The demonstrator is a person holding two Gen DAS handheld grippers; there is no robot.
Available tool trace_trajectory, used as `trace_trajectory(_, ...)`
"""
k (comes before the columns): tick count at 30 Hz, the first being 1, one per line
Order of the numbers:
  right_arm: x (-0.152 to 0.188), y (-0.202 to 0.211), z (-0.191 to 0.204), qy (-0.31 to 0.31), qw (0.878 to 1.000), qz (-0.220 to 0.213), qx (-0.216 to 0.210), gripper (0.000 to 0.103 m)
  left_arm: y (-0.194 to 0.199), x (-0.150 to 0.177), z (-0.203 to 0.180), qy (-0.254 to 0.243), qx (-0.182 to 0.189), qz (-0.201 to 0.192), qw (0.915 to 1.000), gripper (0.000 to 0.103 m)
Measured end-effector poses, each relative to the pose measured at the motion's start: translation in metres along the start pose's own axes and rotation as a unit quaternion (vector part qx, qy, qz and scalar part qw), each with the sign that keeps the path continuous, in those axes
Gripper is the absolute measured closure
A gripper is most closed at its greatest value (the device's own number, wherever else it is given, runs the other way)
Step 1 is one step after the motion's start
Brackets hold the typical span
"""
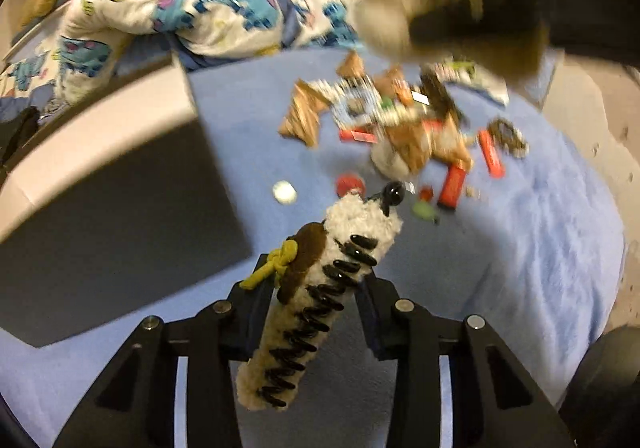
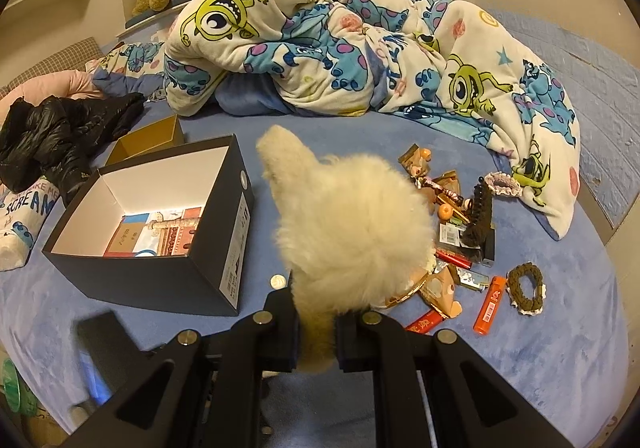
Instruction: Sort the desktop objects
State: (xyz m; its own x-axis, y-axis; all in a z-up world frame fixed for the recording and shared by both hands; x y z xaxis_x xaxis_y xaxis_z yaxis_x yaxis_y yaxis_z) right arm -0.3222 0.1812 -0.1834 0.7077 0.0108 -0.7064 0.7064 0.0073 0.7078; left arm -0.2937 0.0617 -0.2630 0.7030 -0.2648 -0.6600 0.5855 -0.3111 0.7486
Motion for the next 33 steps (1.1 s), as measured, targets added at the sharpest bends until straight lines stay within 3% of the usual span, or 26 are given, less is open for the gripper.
trace_trajectory(3, -0.004, 0.001, 0.007, 0.001, 1.0, -0.002, -0.004, 0.091, 0.027, -0.018, 0.017, 0.027, 0.005, -0.032, 0.9991, 0.063)
trace_trajectory(9, -0.017, 0.008, 0.027, 0.009, 1.0, -0.014, -0.012, 0.091, 0.07, -0.04, 0.056, 0.057, -0.035, -0.072, 0.9951, 0.063)
trace_trajectory(17, -0.032, 0.007, 0.065, 0.037, 0.999, -0.022, -0.024, 0.091, 0.119, -0.049, 0.145, 0.142, -0.102, -0.123, 0.9768, 0.063)
trace_trajectory(24, -0.031, -0.003, 0.105, 0.063, 0.997, -0.014, -0.043, 0.091, 0.128, -0.041, 0.19, 0.169, -0.141, -0.129, 0.967, 0.063)
trace_trajectory(33, -0.023, -0.023, 0.141, 0.083, 0.994, 0.002, -0.064, 0.091, 0.103, -0.036, 0.204, 0.165, -0.155, -0.103, 0.9686, 0.063)
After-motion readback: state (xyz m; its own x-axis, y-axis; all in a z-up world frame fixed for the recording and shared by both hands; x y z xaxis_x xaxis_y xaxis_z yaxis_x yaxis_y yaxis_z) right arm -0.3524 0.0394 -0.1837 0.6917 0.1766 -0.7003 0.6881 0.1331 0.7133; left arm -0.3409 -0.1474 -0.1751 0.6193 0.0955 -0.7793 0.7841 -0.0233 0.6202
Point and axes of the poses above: each gripper's, at about its wrist camera, not at the fingertips, and y roughly against the way its jaws point, z to its left, x to its underside, the point moved 4 cm from there along -y, roughly the way its jaws point, and after that the axes turned 3 degrees about y, right-handed, at the moved point
